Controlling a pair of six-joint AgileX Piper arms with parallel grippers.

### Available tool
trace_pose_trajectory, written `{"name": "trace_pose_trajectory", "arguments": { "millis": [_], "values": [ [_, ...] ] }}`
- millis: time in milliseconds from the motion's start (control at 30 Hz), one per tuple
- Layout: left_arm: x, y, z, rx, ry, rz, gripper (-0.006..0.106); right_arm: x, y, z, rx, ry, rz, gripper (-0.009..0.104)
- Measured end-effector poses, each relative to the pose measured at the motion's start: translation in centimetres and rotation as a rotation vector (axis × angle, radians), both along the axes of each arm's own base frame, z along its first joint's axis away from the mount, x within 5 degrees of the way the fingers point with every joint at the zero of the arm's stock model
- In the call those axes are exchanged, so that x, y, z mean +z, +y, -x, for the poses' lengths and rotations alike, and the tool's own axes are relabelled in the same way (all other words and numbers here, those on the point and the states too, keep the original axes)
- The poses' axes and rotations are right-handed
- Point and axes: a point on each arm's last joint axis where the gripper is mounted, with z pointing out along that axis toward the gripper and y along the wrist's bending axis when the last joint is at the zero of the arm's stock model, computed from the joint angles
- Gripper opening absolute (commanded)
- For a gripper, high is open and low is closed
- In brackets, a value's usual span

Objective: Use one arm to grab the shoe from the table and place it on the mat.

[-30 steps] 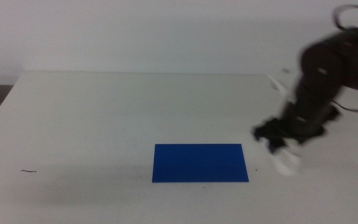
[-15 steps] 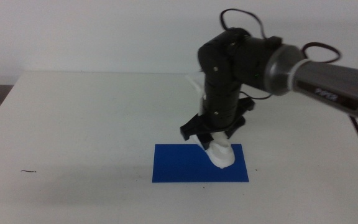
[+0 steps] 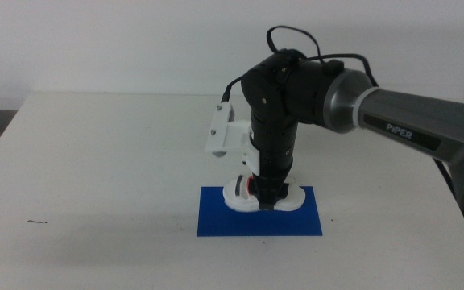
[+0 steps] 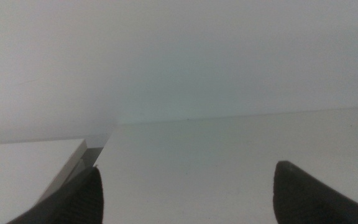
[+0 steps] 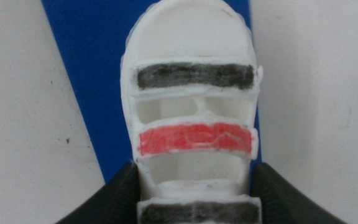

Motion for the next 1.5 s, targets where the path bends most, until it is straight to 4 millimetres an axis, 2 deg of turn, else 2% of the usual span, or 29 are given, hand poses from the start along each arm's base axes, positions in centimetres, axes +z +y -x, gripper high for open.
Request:
{"name": "trace_pose_trajectory", "arguments": {
  "millis": [300, 433, 467, 533, 567, 633, 700, 767, 833, 900, 967, 1067, 1167, 1267, 1333, 1433, 1500],
  "values": [
    [0.0, 0.0, 0.0, 0.0, 0.0, 0.0, 0.094, -2.2, 0.6, -0.4, 0.052, 0.02, 0.0, 0.001],
    [0.0, 0.0, 0.0, 0.0, 0.0, 0.0, 0.094, -2.6, 0.8, -0.5, 0.05, 0.026, -0.01, 0.006],
    [0.0, 0.0, 0.0, 0.0, 0.0, 0.0, 0.094, -2.6, 0.8, -0.5, 0.051, 0.027, -0.011, 0.01],
    [0.0, 0.0, 0.0, 0.0, 0.0, 0.0, 0.094, -2.7, 0.8, -0.5, 0.05, 0.028, -0.013, 0.025],
    [0.0, 0.0, 0.0, 0.0, 0.0, 0.0, 0.094, -2.7, 0.8, -0.5, 0.05, 0.029, -0.014, 0.039],
    [0.0, 0.0, 0.0, 0.0, 0.0, 0.0, 0.094, -2.7, 0.9, -0.4, 0.047, 0.034, -0.021, 0.059],
    [0.0, 0.0, 0.0, 0.0, 0.0, 0.0, 0.094, -2.7, 0.9, -0.4, 0.045, 0.037, -0.028, 0.071],
    [0.0, 0.0, 0.0, 0.0, 0.0, 0.0, 0.094, -2.3, 0.9, -0.2, 0.044, 0.022, -0.049, 0.078],
    [0.0, 0.0, 0.0, 0.0, 0.0, 0.0, 0.094, -1.0, 0.3, 0.4, 0.019, -0.014, -0.097, 0.078],
    [0.0, 0.0, 0.0, 0.0, 0.0, 0.0, 0.094, 1.6, -1.3, 1.2, -0.044, -0.08, -0.171, 0.078],
    [0.0, 0.0, 0.0, 0.0, 0.0, 0.0, 0.094, 3.7, -4.3, 2.3, -0.151, -0.15, -0.251, 0.078],
    [0.0, 0.0, 0.0, 0.0, 0.0, 0.0, 0.094, 7.3, -10.0, 5.2, -0.357, -0.28, -0.387, 0.078],
    [0.0, 0.0, 0.0, 0.0, 0.0, 0.0, 0.094, 9.5, -16.0, 9.7, -0.56, -0.415, -0.527, 0.078],
    [0.0, 0.0, 0.0, 0.0, 0.0, 0.0, 0.094, 9.7, -21.2, 14.9, -0.749, -0.543, -0.655, 0.078],
    [0.0, 0.0, 0.0, 0.0, 0.0, 0.0, 0.094, 9.0, -23.6, 18.1, -0.83, -0.631, -0.72, 0.078],
    [0.0, 0.0, 0.0, 0.0, 0.0, 0.0, 0.094, 7.4, -25.5, 21.8, -0.883, -0.741, -0.783, 0.078],
    [0.0, 0.0, 0.0, 0.0, 0.0, 0.0, 0.094, 6.3, -26.1, 23.6, -0.89, -0.797, -0.819, 0.078]
  ]
}}
